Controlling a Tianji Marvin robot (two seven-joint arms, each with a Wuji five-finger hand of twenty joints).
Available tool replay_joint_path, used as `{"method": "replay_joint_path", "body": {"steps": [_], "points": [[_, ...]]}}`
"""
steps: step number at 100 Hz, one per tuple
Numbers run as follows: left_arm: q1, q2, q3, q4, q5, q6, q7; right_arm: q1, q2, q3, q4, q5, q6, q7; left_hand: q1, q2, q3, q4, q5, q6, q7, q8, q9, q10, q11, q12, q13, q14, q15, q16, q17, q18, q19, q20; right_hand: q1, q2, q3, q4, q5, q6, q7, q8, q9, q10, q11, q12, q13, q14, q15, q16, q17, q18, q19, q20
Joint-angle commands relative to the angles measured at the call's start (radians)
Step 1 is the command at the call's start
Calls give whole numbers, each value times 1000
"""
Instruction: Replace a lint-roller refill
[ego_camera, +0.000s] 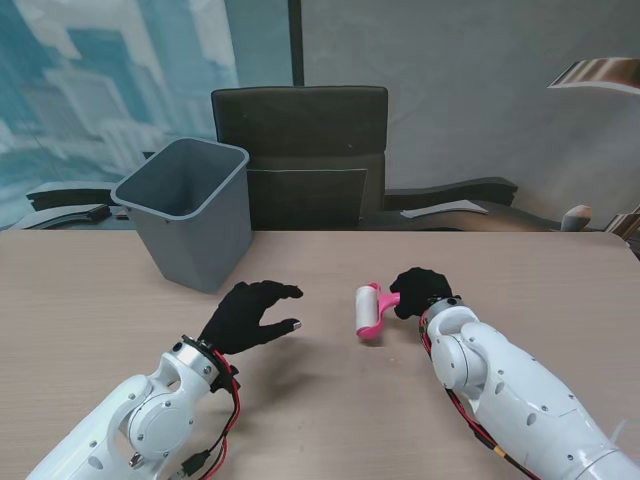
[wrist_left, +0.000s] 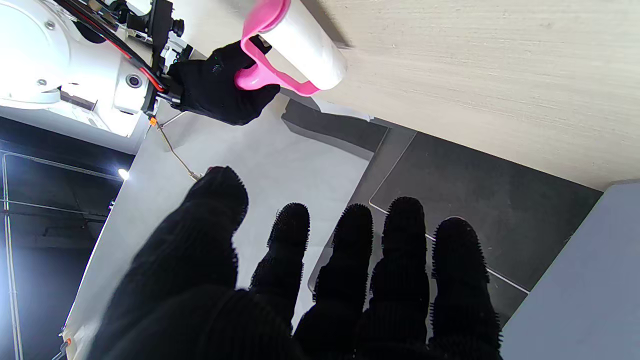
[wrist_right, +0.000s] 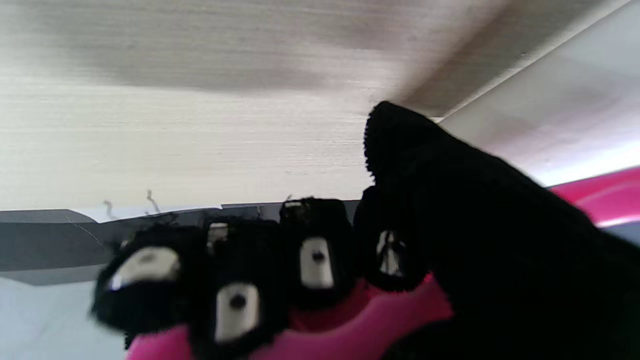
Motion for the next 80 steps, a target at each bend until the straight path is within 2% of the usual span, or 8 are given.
{"method": "replay_joint_path", "body": {"steps": [1,8,13,27,39,46,53,80], "points": [[2,-3,0,-4,-3,6,-17,6,-14,-7,4,0,-9,22,-8,23,32,3,15,5,7,7,4,-1,-2,-15,-4,0,-2,-9,-6,-9,4,2,19,-11,2,-39,-40,27,-66,-28,-59,90,-64,-66,24,-202,-51,-90,-83,20,-68,28],[2,-3,-1,-4,-1,5,-16,6,-13,-7,12,4,-25,23,-8,26,31,2,14,6,6,7,3,-2,-3,-15,-4,0,-2,-9,-6,-9,4,2,50,-88,-9,-128,-110,65,-200,-187,-160,153,-180,-169,16,-76,-286,-210,-220,66,-200,46],[1,-4,0,-4,-5,6,-16,3,-9,-2,12,-6,-43,25,-10,27,28,2,12,4,4,6,2,-3,-3,-15,-6,-1,-3,-9,-6,-9,4,2,77,-126,-16,-160,-156,66,-267,-298,-210,181,-251,-244,-21,-32,-424,-247,-281,72,-273,52],[-4,-6,4,-1,-13,6,-11,-16,2,22,0,-28,-76,51,-13,27,23,1,11,4,3,6,1,-1,-4,-15,-6,-1,-3,-9,-7,-9,3,1,92,-149,-45,-173,-251,75,-356,-493,-339,212,-379,-376,-150,37,-690,-303,-417,89,-409,49],[-6,-6,6,2,-13,1,-7,-37,12,44,-14,-52,-99,69,-15,26,20,2,10,4,1,5,1,-4,-4,-15,-6,-2,-3,-9,-7,-9,3,1,63,-140,-53,-170,-299,143,-481,-637,-439,222,-510,-496,-277,78,-876,-354,-501,90,-457,57],[-6,-6,5,3,-12,-4,-7,-44,16,53,-16,-69,-110,69,-17,25,18,2,9,4,1,5,1,-3,-3,-15,-6,-2,-4,-9,-7,-9,3,1,31,-123,-43,-150,-294,182,-611,-661,-479,227,-554,-572,-331,91,-946,-374,-543,90,-480,65],[-6,-5,4,2,-10,-5,-8,-52,19,61,-21,-75,-118,78,-18,23,16,3,9,4,0,5,0,-3,-5,-15,-7,-1,-4,-9,-9,-8,2,1,-17,-91,-34,-69,-302,219,-784,-617,-539,233,-598,-621,-406,103,-1003,-396,-607,95,-518,65],[7,-4,-10,-4,14,-13,3,-85,30,101,-63,-102,-143,119,-21,20,13,5,7,4,-3,5,-3,-3,-6,-16,-11,-1,-7,-10,-9,-8,1,1,-85,-51,-85,-72,-418,250,-910,-661,-691,237,-672,-676,-597,119,-1107,-447,-768,102,-628,32]]}}
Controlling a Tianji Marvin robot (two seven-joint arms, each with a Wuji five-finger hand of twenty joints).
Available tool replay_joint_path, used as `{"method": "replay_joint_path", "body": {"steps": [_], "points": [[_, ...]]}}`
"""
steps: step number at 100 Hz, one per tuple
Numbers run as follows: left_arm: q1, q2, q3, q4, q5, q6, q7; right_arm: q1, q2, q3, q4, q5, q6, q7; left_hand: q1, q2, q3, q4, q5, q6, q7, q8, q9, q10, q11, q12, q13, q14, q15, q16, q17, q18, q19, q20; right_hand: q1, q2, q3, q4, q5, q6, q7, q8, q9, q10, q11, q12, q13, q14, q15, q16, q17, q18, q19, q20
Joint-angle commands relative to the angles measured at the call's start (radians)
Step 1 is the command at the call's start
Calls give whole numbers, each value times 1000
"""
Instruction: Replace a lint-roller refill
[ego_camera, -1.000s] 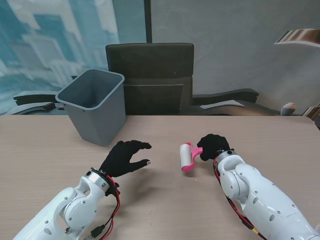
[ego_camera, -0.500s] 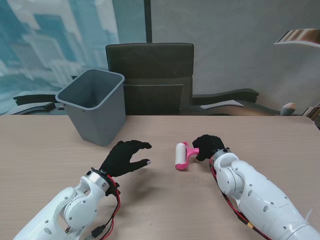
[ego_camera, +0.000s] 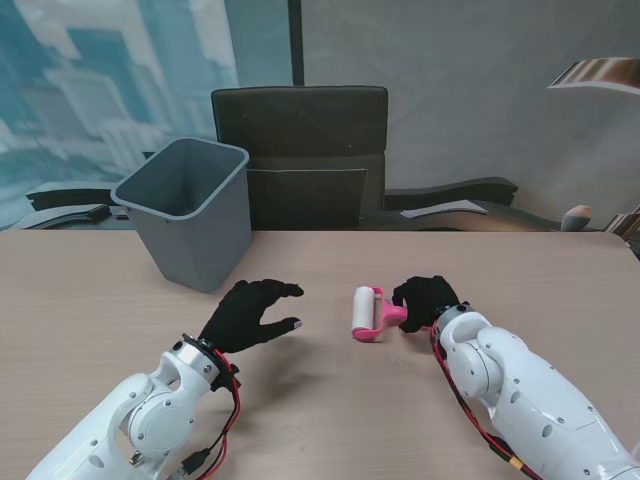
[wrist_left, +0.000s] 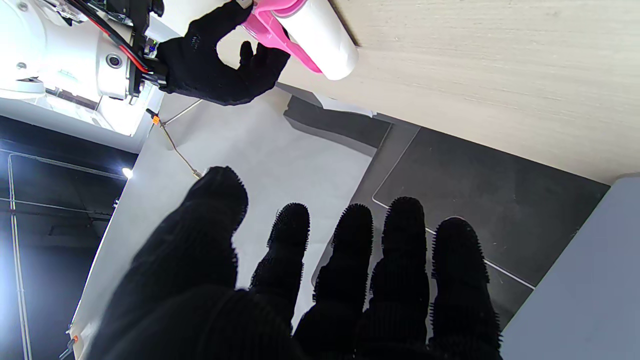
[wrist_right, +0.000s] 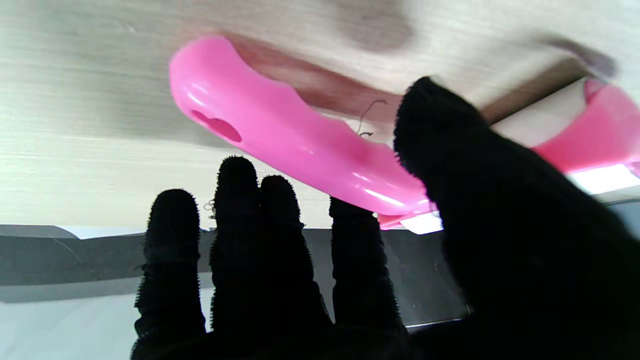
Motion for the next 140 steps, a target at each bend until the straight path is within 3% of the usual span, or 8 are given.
{"method": "replay_joint_path", "body": {"steps": [1,19,39,54,71,93,103,140], "points": [[12,-2,-10,-9,5,0,-8,-17,5,8,-20,-12,-10,17,-22,18,13,5,10,5,-2,5,-2,0,-6,-15,-9,0,-7,-10,-9,-8,1,1,-41,36,-16,41,-44,16,-25,-15,-42,14,-8,-14,-36,28,-29,-13,-32,16,-25,-13],[22,-2,-20,-17,15,-2,1,-85,3,90,-93,-52,-45,-33,-22,18,13,6,8,4,-5,5,-3,-1,-6,-15,-11,-1,-7,-9,-11,-8,-1,0,-56,62,-43,46,-55,16,-38,-26,-67,16,-9,-22,-55,35,-33,-20,-47,21,-37,-14],[29,-7,-29,-33,5,-2,15,-204,-3,223,-244,-91,-123,-101,-22,17,12,7,8,5,-6,5,-3,-3,-7,-15,-9,-1,-8,-10,-9,-7,-1,1,-54,77,-50,55,-49,7,-25,-22,-56,14,-1,-21,-50,36,-22,-17,-46,19,-32,-7],[26,-20,-24,-63,-66,24,21,-260,-18,280,-346,-32,-188,-129,-22,17,13,7,9,7,-5,6,-4,-2,-7,-15,-12,-1,-9,-10,-9,-7,-1,1,-48,78,-49,62,-14,-8,0,-15,3,6,-8,-30,2,26,-24,-24,-24,18,-32,-3],[29,-34,-7,-91,-162,69,22,-280,-34,283,-415,50,-232,-153,-24,12,15,7,15,5,3,11,-2,-5,-6,-15,-9,-5,-9,-10,-8,-14,-2,1,-50,87,-48,65,-14,-12,1,-16,22,5,-17,-36,30,22,-29,-28,-3,11,-30,-3],[59,-31,-23,-105,-269,91,-51,-274,-42,242,-425,141,-246,-130,-31,5,21,7,10,2,8,13,-9,-8,-9,-16,-21,-10,-19,-15,-14,-16,-9,-1,-32,66,-44,66,-22,-15,-4,-19,20,3,-22,-39,53,15,-24,-25,10,-1,-28,-5],[57,-28,-22,-89,-294,88,-77,-272,-49,212,-404,160,-235,-153,-36,3,23,6,7,0,9,13,-18,-10,-12,-17,-35,-15,-32,-20,-21,-17,-21,-6,-29,60,-39,63,-20,-15,-2,-20,23,2,-23,-41,64,10,-23,-24,19,-17,-29,-8],[42,-34,-2,-56,-316,57,-61,-285,-63,170,-353,229,-254,-198,-42,1,37,6,2,1,24,18,-21,-16,-3,-14,-33,-19,-30,-20,-18,-18,-28,-3,-51,126,-43,73,-66,1,-24,-27,-23,-2,-68,-73,34,-2,-65,-44,8,-47,-68,-37]]}}
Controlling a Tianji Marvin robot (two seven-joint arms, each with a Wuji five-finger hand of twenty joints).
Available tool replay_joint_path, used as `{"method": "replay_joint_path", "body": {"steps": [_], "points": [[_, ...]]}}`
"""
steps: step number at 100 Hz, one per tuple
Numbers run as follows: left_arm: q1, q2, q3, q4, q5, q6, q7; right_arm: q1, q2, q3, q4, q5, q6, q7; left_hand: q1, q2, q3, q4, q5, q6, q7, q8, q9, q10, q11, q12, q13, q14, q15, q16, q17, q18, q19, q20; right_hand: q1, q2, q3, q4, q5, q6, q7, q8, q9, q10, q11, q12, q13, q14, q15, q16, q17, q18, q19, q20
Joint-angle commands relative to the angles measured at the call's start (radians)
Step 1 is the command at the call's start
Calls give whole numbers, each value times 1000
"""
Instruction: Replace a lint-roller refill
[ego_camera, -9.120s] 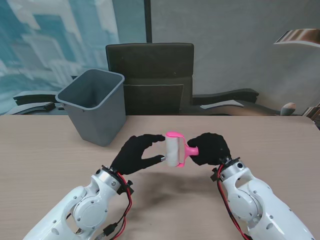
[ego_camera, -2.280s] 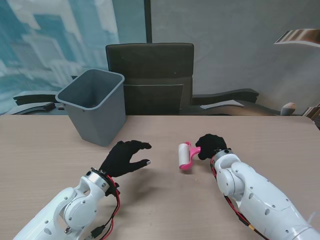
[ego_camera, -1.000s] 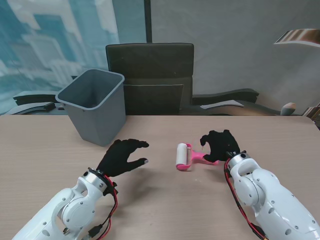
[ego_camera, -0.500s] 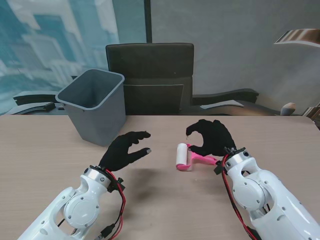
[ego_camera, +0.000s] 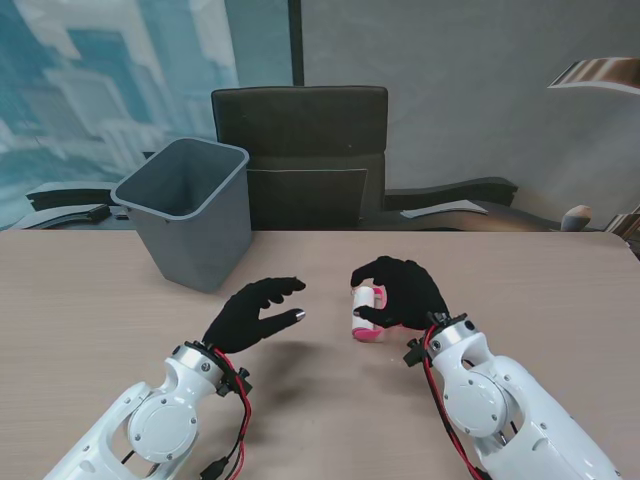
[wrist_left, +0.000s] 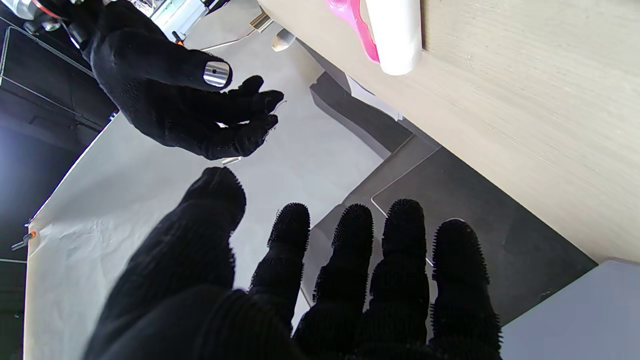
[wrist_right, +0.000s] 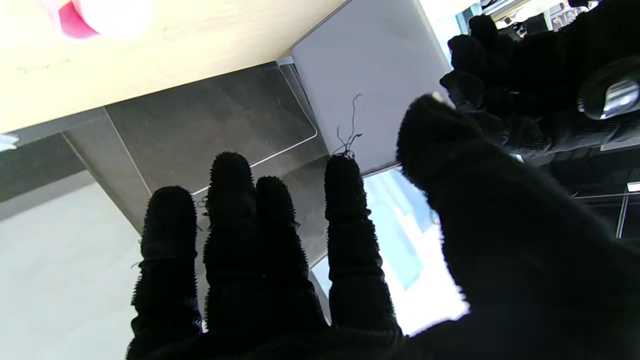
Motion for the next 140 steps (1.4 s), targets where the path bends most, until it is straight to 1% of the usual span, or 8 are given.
{"method": "replay_joint_path", "body": {"steps": [1,13,26,36,60,75,119,140], "points": [[-1,-4,2,1,-9,8,-22,-11,-10,-9,9,12,-10,17,-27,2,27,5,1,0,18,17,-21,-16,-2,-14,-21,-19,-16,-20,-8,-18,-15,-3,-24,30,-6,41,-41,1,-19,-8,-31,-3,-19,-14,-13,-8,-28,-15,-15,-19,-19,-16],[-2,-3,1,3,-4,4,-24,-5,-10,-13,23,19,-15,21,-29,2,29,5,1,0,21,17,-21,-15,-2,-15,-21,-20,-16,-20,-8,-18,-15,-2,-40,63,-31,40,-58,13,-35,-17,-42,0,-33,-33,-36,-5,-50,-28,-39,-17,-42,-33],[1,-2,-3,2,3,-3,-22,-1,-11,-10,39,37,-24,23,-30,2,32,4,1,0,22,16,-20,-17,0,-15,-20,-21,-15,-19,-7,-20,-15,-1,-58,108,-77,30,-57,30,-47,-26,-40,-3,-44,-58,-41,-9,-87,-56,-63,-30,-81,-70],[3,-2,-5,1,5,-3,-22,1,-11,-10,44,44,-29,29,-30,1,34,3,1,0,23,16,-18,-16,1,-14,-19,-20,-13,-18,-7,-19,-15,0,-49,136,-101,22,-51,30,-47,-28,-28,-5,-44,-69,-35,-7,-92,-65,-64,-31,-82,-85],[7,-1,-8,-2,11,-6,-23,5,-11,-12,50,38,-40,25,-31,0,37,2,2,-2,24,15,-14,-17,2,-14,-15,-19,-10,-17,-5,-18,-13,3,-14,138,-87,23,-29,18,-29,-21,-1,-10,-30,-69,-6,-11,-74,-59,-44,-27,-62,-90],[9,0,-9,-3,9,-4,-26,8,-11,-17,51,53,-35,36,-32,-6,38,1,1,0,22,13,-12,-16,3,-14,-12,-18,-9,-16,-4,-17,-13,4,-17,145,-86,20,-24,11,-21,-17,3,-8,-29,-70,-5,-7,-71,-57,-47,-22,-58,-93],[5,4,-13,-5,15,4,-43,17,-10,-22,57,43,-29,33,-41,-15,51,-1,3,-2,19,11,-10,-17,-1,-15,-10,-18,-10,-16,-3,-14,-14,4,-16,145,-85,25,-39,8,-26,-18,-4,-5,-27,-67,-14,-3,-65,-50,-59,-17,-58,-97],[0,2,-10,-4,9,11,-40,19,-11,-21,60,38,-22,26,-41,-14,54,-3,4,0,18,11,-11,-16,-1,-14,-11,-18,-10,-16,-4,-15,-14,5,-17,147,-87,25,-38,7,-25,-18,-5,-6,-22,-62,-16,-2,-60,-47,-61,-17,-57,-97]]}}
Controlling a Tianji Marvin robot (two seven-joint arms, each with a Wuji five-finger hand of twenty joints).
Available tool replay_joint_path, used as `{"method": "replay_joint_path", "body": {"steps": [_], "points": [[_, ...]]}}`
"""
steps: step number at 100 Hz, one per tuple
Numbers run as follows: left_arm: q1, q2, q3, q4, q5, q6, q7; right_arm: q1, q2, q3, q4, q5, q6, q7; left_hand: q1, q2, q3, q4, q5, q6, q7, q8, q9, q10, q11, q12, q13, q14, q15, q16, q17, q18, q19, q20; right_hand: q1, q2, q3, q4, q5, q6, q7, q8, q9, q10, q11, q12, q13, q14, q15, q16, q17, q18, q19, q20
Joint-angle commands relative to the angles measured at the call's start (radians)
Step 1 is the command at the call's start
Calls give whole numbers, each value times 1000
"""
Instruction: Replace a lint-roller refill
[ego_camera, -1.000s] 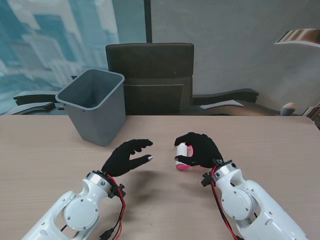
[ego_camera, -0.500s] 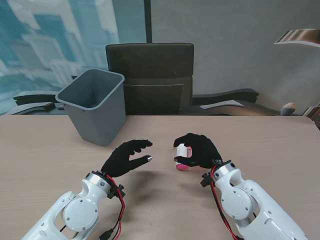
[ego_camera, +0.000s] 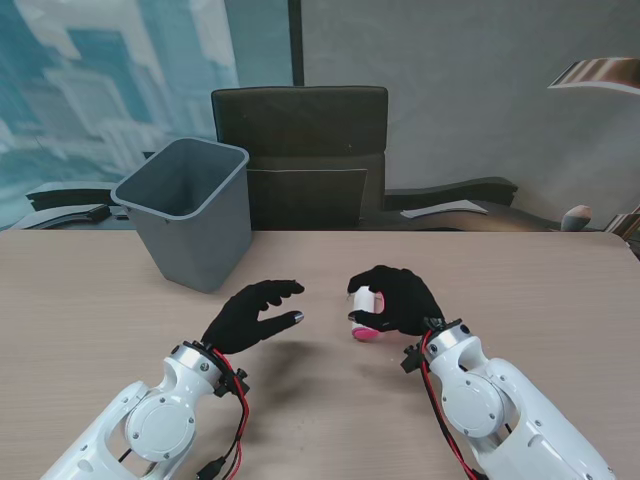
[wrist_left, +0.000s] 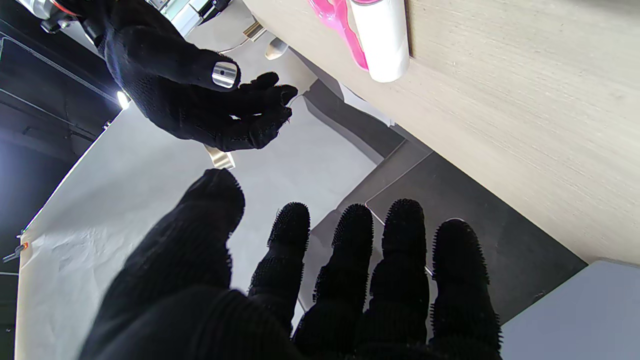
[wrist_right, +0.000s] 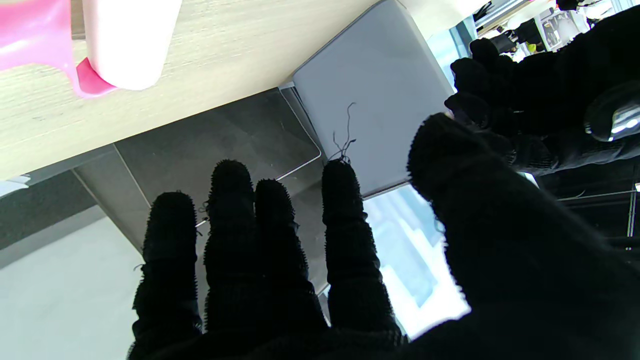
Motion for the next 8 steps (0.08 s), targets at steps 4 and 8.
{"method": "replay_joint_path", "body": {"steps": [4,8], "points": [[-2,-1,0,-4,-2,4,-15,-1,-6,0,-1,-8,1,5,-21,-14,24,-3,4,-2,7,11,-10,-16,-1,-14,-10,-18,-10,-15,-4,-14,-14,5,15,19,0,20,-8,-18,6,0,10,-5,7,3,8,-3,11,11,-14,-4,12,-2],[-2,0,0,-4,-1,4,-16,0,-6,0,1,-7,2,6,-20,-14,24,-3,4,-1,7,11,-10,-15,-1,-14,-10,-16,-10,-15,-5,-15,-14,5,17,18,-1,20,-7,-18,6,0,10,-5,8,3,9,-1,12,12,-15,-2,12,-2]]}}
